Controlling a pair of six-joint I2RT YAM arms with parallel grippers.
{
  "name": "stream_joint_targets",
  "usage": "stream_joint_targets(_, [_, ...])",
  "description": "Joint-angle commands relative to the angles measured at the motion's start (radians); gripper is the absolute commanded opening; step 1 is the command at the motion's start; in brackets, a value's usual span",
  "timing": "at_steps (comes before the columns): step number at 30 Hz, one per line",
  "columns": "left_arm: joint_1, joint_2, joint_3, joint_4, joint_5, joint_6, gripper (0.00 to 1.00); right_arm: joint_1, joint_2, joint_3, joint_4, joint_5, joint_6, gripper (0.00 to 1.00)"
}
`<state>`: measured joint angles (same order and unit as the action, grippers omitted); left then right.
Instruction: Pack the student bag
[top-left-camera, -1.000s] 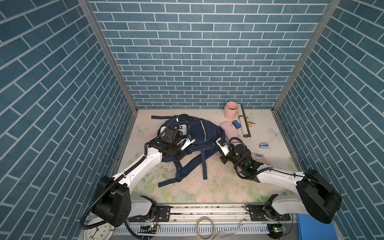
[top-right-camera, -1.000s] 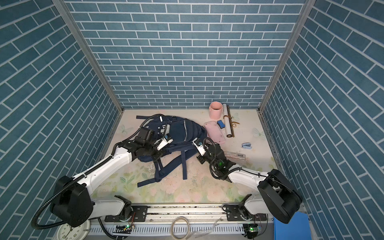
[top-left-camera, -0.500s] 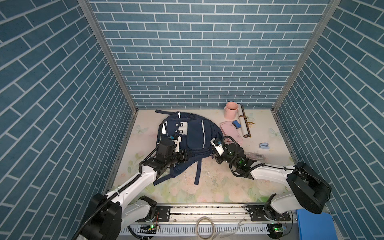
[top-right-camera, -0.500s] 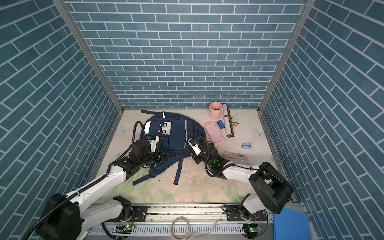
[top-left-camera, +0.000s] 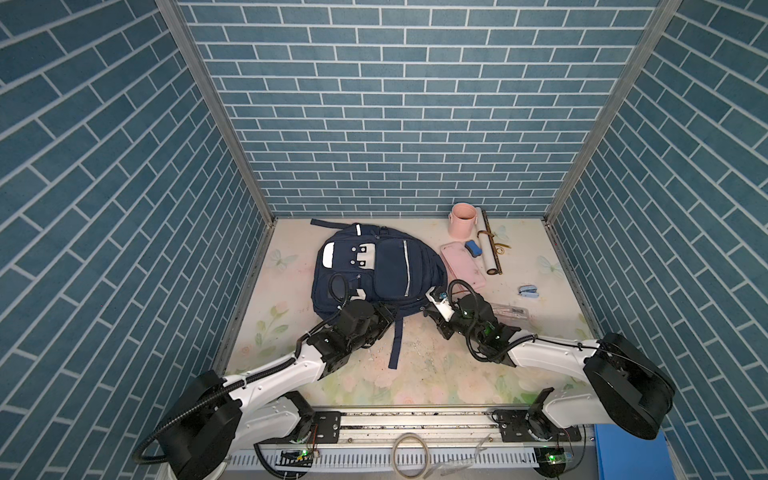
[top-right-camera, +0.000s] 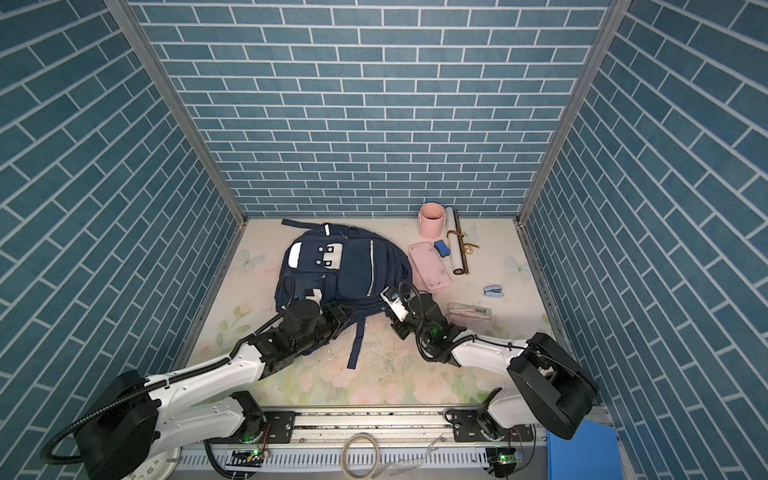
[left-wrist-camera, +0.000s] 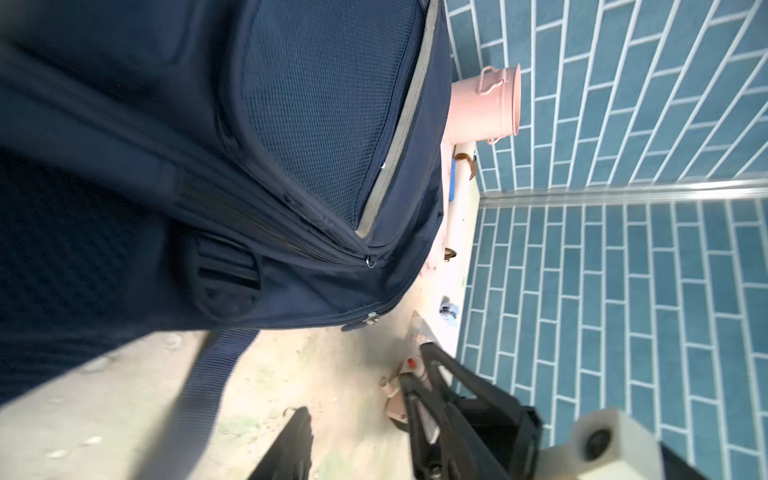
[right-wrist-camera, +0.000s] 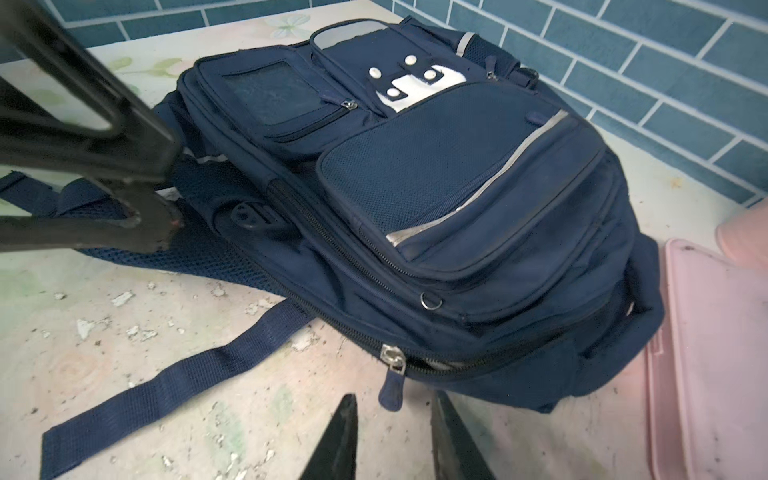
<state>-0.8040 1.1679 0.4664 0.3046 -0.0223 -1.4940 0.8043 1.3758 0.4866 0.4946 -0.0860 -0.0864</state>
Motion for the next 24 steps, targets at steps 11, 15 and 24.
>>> stream_joint_targets(11, [-0.105, 0.317, -0.013, 0.385, -0.215, -0.303, 0.51, -0.030, -0.012, -0.073, 0.061, -0.044, -0.004, 0.40])
stream_joint_targets(15, [-0.102, 0.386, 0.011, 0.407, -0.251, -0.306, 0.51, -0.040, 0.002, -0.087, 0.083, -0.054, -0.002, 0.41])
stream_joint_targets(24, [-0.072, 0.516, 0.075, 0.433, -0.233, -0.310, 0.50, -0.063, 0.071, -0.077, 0.119, -0.105, -0.006, 0.41])
